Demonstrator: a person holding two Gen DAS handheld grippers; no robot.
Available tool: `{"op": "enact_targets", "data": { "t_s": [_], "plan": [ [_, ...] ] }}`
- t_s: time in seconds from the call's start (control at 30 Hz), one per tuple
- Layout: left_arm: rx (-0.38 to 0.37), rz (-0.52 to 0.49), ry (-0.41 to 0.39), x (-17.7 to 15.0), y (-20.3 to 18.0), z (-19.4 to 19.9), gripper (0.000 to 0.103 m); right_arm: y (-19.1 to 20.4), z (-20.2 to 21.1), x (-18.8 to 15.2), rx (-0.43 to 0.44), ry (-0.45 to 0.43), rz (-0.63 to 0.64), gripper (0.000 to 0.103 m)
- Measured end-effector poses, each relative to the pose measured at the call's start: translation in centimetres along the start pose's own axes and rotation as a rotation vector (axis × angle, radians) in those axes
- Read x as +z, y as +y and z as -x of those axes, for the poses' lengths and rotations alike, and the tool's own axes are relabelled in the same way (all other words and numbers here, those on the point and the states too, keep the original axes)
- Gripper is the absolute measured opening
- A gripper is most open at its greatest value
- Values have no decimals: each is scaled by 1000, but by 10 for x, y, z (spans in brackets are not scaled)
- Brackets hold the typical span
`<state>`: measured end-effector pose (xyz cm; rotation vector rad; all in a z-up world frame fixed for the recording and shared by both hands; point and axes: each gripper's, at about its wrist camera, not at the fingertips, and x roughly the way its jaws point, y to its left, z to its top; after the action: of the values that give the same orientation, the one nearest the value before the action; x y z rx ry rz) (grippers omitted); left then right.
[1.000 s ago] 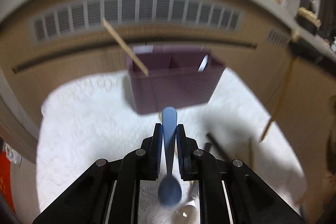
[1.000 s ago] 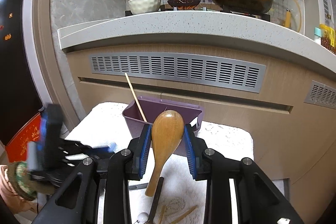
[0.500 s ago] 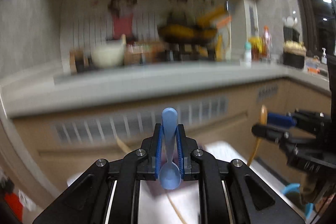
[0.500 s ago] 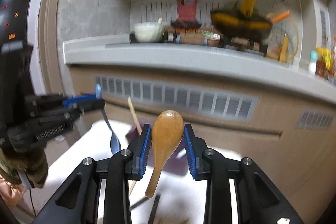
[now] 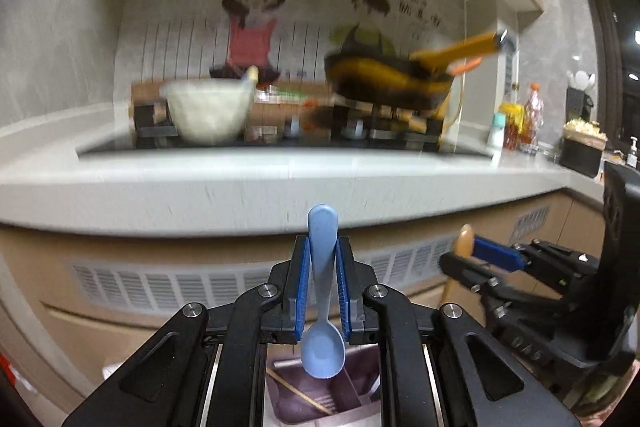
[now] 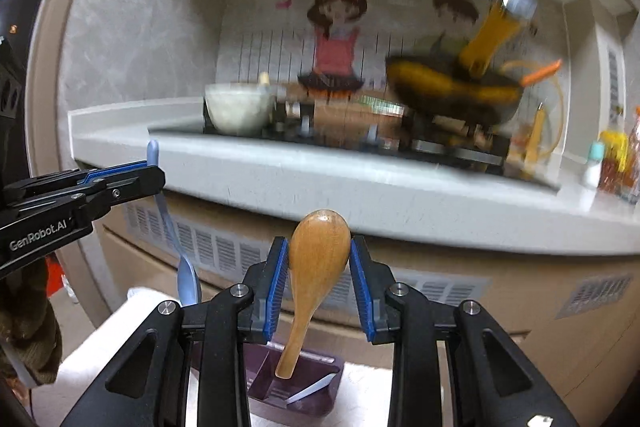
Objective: Organize utensils
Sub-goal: 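Drop the blue spoon from the left tool while the right tool drops the wooden spoon into the caddy, then grasp a dark-handled metal spoon with the right tool while the left tool grasps another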
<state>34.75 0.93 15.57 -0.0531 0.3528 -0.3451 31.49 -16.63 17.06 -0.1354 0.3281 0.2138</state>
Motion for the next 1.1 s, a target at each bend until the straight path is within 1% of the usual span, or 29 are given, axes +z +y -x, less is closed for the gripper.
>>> {"op": "enact_targets", "data": {
  "t_s": [0.13,0.2,0.37,0.43,0.5,0.57,0.63,0.7,0.77,0.8,0.87,0.9,0.97,1.0,1.07,1.1],
  "plan": [
    [-15,48,114,-33,11,-42,14,5,-41,-29,10,100,-7,29],
    [-17,66,167,-50,14,-57,14,7,-61,-48,13,160,-6,29],
    [-39,105,289,-90,18,-90,15,10,-94,-86,46,293,-27,30],
    [-31,110,307,-100,17,-94,15,11,-103,-99,64,350,-33,30],
    [-18,107,317,-107,16,-92,16,13,-108,-110,88,402,-29,34],
    [-4,95,320,-110,13,-88,19,14,-105,-114,84,401,-24,47],
    [7,85,320,-110,10,-82,20,13,-95,-116,62,378,-20,56],
    [11,78,316,-108,7,-72,21,10,-82,-115,55,356,-26,59],
    [18,65,311,-109,1,-60,25,7,-72,-112,49,342,-27,67],
    [18,60,310,-108,0,-55,27,7,-64,-112,40,332,-22,69],
    [15,47,306,-110,-6,-42,42,8,-48,-113,30,316,-11,74],
    [15,40,303,-112,-10,-35,45,8,-36,-114,26,308,-6,77],
    [14,24,299,-116,-18,-21,52,9,-19,-117,15,290,2,88],
    [12,14,297,-118,-22,-14,53,10,-8,-120,3,280,11,90],
    [9,0,297,-123,-28,-2,63,15,5,-122,-12,262,25,96],
    [6,-4,297,-126,-31,4,66,17,16,-127,-18,252,34,98]
  ]
}}
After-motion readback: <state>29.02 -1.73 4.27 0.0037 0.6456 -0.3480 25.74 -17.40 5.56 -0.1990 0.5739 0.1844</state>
